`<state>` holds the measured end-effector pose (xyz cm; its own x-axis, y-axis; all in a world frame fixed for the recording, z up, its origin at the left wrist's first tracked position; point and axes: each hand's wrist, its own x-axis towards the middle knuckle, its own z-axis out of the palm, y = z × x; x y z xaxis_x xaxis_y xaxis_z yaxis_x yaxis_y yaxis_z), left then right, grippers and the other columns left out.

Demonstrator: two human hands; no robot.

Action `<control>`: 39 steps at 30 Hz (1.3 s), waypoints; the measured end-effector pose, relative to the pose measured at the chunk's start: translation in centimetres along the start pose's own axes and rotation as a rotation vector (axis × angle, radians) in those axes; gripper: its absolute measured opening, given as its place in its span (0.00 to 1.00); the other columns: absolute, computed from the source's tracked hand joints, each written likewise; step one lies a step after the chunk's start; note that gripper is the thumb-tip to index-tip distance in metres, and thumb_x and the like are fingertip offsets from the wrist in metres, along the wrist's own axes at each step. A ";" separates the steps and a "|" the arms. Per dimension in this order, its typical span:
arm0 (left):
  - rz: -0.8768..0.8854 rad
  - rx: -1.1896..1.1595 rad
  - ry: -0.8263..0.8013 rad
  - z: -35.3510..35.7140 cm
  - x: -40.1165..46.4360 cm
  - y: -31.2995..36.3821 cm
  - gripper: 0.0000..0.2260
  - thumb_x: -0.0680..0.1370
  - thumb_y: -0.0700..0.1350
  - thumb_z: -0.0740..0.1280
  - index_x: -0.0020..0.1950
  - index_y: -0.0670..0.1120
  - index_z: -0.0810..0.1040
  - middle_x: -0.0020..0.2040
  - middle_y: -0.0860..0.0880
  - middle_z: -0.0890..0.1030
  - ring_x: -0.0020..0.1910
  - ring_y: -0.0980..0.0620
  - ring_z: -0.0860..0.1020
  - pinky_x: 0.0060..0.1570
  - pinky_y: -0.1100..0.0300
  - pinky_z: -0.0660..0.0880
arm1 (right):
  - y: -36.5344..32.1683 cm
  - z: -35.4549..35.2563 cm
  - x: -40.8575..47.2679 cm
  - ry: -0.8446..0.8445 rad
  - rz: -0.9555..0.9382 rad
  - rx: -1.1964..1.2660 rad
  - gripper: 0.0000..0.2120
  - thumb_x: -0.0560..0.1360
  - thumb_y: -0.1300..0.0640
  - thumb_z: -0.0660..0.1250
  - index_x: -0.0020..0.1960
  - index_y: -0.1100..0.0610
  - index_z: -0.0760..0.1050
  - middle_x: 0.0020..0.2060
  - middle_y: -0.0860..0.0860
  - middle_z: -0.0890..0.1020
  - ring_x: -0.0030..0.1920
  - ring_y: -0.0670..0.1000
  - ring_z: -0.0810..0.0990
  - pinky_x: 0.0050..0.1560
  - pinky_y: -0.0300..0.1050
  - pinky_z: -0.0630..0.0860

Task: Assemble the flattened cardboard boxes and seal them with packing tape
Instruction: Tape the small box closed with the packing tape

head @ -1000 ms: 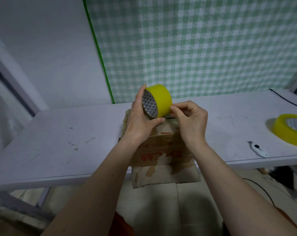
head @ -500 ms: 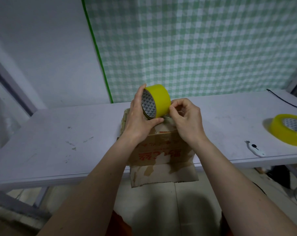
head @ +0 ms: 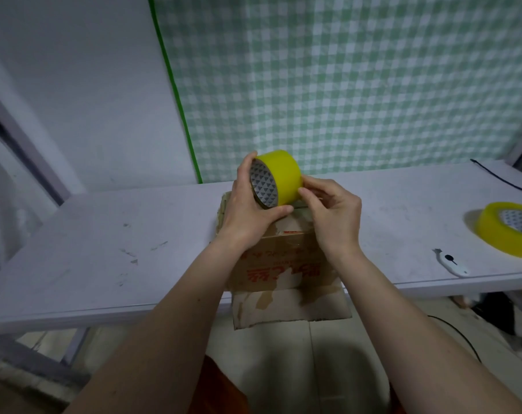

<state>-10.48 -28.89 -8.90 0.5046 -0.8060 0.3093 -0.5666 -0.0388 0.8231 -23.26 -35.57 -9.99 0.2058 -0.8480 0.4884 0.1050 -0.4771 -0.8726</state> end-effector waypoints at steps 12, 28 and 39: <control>0.011 0.011 -0.008 -0.1 -0.1 0.5 0.48 0.66 0.47 0.80 0.77 0.56 0.52 0.73 0.51 0.64 0.70 0.52 0.65 0.56 0.67 0.60 | 0.0 0.8 -0.2 0.101 -0.033 -0.142 0.06 0.75 0.64 0.68 0.44 0.53 0.78 0.40 0.49 0.81 0.43 0.51 0.82 0.47 0.47 0.80; -0.008 -0.166 -0.147 -1.2 0.4 -0.3 0.48 0.68 0.46 0.79 0.77 0.57 0.50 0.74 0.50 0.63 0.72 0.50 0.63 0.68 0.56 0.65 | -1.0 1.2 -1.6 0.024 -0.341 -0.426 0.03 0.73 0.63 0.65 0.46 0.60 0.72 0.46 0.51 0.73 0.49 0.55 0.74 0.50 0.53 0.74; 0.002 -0.134 -0.150 -1.0 0.5 -0.4 0.49 0.66 0.48 0.80 0.76 0.59 0.51 0.73 0.51 0.63 0.71 0.50 0.65 0.69 0.50 0.68 | -1.3 1.0 -1.0 0.078 -0.130 -0.399 0.13 0.73 0.63 0.70 0.53 0.49 0.75 0.40 0.43 0.78 0.43 0.47 0.79 0.47 0.49 0.77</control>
<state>-9.34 -28.65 -8.56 0.3954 -0.8852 0.2449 -0.4707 0.0337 0.8816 -22.59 -33.88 -9.32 0.1395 -0.7823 0.6070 -0.2626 -0.6203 -0.7391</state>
